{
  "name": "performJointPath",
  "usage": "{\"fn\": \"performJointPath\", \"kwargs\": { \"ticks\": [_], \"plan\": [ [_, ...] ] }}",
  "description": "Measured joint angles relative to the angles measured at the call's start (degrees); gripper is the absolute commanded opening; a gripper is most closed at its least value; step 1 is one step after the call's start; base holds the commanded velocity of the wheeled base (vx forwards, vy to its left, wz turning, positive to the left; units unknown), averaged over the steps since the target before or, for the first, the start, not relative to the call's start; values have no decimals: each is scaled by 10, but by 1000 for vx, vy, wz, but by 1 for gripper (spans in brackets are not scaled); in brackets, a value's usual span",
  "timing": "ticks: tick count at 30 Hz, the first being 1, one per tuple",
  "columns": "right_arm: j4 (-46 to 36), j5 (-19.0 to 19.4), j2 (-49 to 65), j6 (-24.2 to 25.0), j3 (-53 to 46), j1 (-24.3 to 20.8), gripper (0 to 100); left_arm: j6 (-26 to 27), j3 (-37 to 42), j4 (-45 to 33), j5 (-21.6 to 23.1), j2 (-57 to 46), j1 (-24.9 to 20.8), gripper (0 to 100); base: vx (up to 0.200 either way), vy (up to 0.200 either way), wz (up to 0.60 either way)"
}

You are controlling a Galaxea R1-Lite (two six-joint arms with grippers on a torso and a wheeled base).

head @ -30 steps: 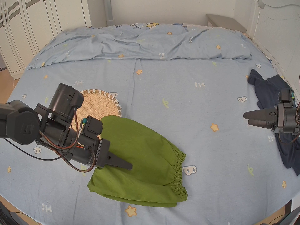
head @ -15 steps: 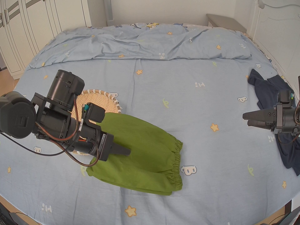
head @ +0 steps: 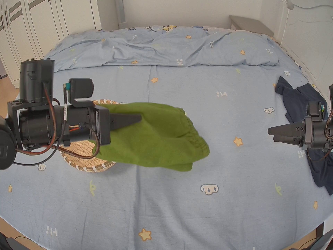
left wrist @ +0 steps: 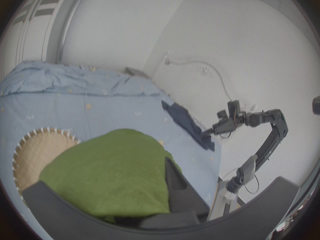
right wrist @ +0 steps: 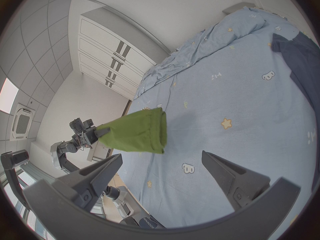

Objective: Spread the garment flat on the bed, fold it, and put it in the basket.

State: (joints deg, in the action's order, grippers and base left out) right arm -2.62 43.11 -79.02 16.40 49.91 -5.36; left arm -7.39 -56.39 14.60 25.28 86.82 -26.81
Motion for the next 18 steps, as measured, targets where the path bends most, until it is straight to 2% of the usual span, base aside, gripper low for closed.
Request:
{"fn": "performJointPath", "kwargs": {
  "ticks": [5,11,14,18],
  "plan": [
    [0,0,0,0,0,0,100,-27,42,116,0,-18,6,0,0,0,0],
    [0,0,0,-1,-1,-1,100,-88,67,230,-2,-31,21,0,0,0,0],
    [1,0,1,-1,-1,-1,100,-96,78,290,-2,-34,38,0,0,0,0],
    [4,0,1,0,-1,0,100,-97,92,349,1,-34,84,0,0,0,0]
  ]
}}
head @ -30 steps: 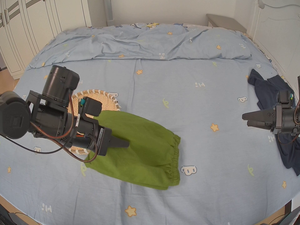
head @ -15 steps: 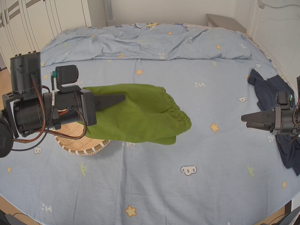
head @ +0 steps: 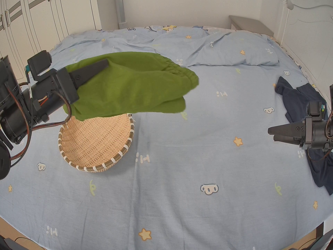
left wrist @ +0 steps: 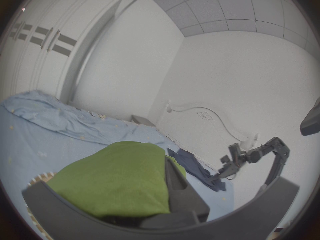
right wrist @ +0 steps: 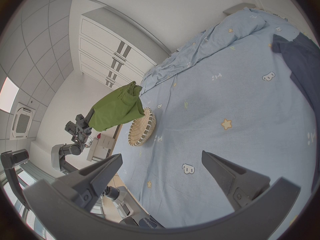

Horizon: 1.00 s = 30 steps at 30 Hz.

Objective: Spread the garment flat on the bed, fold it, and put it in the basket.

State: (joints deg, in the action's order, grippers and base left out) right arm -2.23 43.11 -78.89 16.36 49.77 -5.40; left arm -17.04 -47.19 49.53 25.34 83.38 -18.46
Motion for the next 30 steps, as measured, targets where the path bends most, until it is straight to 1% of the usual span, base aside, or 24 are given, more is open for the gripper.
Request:
{"fn": "performJointPath", "kwargs": {
  "ticks": [3,7,12,17,20,24,27,30],
  "plan": [
    [2,0,0,0,0,0,100,1,4,24,2,5,49,0,0,0,0],
    [3,0,1,0,-1,2,100,3,1,35,4,23,102,0,0,0,0],
    [5,0,3,0,-2,2,100,7,-10,43,5,72,144,0,0,0,0],
    [5,0,6,0,-2,2,100,6,-12,66,2,134,162,0,0,0,0],
    [4,1,8,0,-2,1,100,2,1,70,0,160,169,0,0,0,0],
    [4,2,14,0,-2,0,100,-31,30,66,0,179,178,0,0,0,0],
    [4,3,18,0,-3,-1,100,-72,47,33,0,183,181,0,0,0,0],
    [4,3,21,0,-4,-2,100,-92,55,-12,0,181,183,0,0,0,0]
  ]
}}
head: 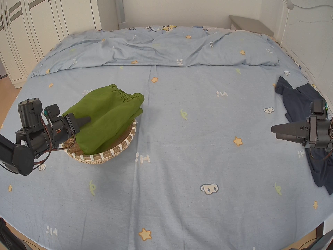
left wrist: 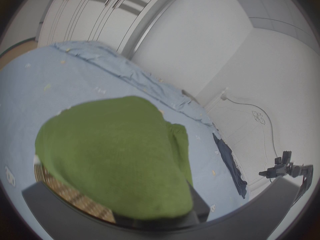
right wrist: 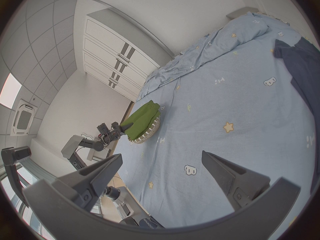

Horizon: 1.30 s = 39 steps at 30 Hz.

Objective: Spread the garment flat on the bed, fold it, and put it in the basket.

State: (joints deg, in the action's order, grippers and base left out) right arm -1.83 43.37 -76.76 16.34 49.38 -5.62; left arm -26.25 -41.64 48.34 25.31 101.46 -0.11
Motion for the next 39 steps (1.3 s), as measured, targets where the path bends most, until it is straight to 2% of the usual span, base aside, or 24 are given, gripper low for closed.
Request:
{"fn": "performJointPath", "kwargs": {
  "ticks": [8,14,20,23,28,39],
  "plan": [
    [0,-1,5,0,-3,-12,100,-10,-24,-169,0,-15,7,0,0,0,0],
    [0,-1,5,0,-5,-16,100,-14,-86,-302,0,-25,7,0,0,0,0],
    [0,-1,5,0,-6,-18,100,-18,-120,-320,0,-11,6,0,0,0,0],
    [0,-1,5,0,-6,-19,100,-40,-136,-331,-1,4,5,0,0,0,0],
    [0,-2,4,0,-7,-23,100,-61,-167,-373,-2,31,4,0,0,0,0],
    [-1,-2,2,0,-8,-27,100,-63,-213,-469,-3,63,3,0,0,0,0]
  ]
}}
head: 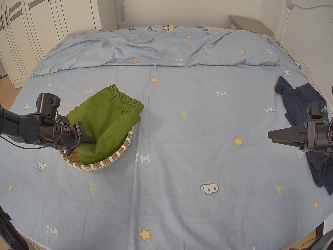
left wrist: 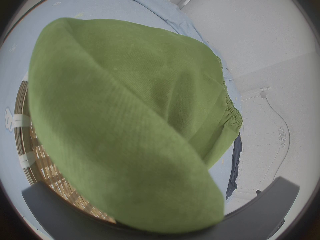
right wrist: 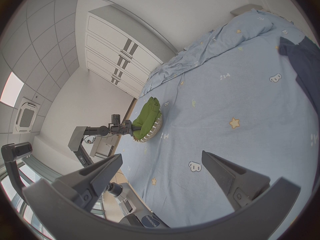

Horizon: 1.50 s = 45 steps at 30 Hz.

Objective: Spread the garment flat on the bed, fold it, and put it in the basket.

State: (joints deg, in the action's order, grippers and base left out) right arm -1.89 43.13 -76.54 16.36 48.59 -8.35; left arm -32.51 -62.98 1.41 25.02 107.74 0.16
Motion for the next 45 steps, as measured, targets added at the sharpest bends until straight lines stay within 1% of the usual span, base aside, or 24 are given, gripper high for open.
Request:
{"fn": "performJointPath", "kwargs": {
  "ticks": [1,8,11,15,20,21,25,29,32,36,41,45],
  "plan": [
    [0,0,0,0,0,0,100,0,-3,-5,0,1,0,100,0,0,0],
    [0,0,0,0,0,-2,100,-1,-11,-17,0,1,-1,100,0,0,0],
    [0,0,0,0,0,-2,100,-1,-19,-55,0,-9,0,100,0,0,0],
    [0,0,0,0,0,-2,100,1,-47,-157,-1,-27,0,100,0,0,0],
    [0,0,0,0,0,-2,100,5,-118,-323,-1,-53,1,100,0,0,0],
    [0,0,0,0,0,-2,100,8,-139,-366,-2,-61,1,100,0,0,0],
    [0,0,1,0,0,-3,100,32,-190,-467,-12,-94,4,100,0,0,0],
    [0,-2,9,-4,-5,-5,100,59,-217,-520,-33,-149,7,100,0,0,0],
    [0,-6,28,-10,-14,-11,100,71,-221,-536,-41,-205,8,100,0,0,0],
    [-1,-10,78,-23,-41,-21,100,76,-203,-534,-48,-290,-2,100,0,0,0],
    [-2,-12,182,-34,-108,-27,100,74,-144,-509,-56,-410,-21,100,0,0,0],
    [-8,-13,272,-38,-160,-25,100,62,-77,-487,-72,-523,-28,100,0,0,0]
  ]
}}
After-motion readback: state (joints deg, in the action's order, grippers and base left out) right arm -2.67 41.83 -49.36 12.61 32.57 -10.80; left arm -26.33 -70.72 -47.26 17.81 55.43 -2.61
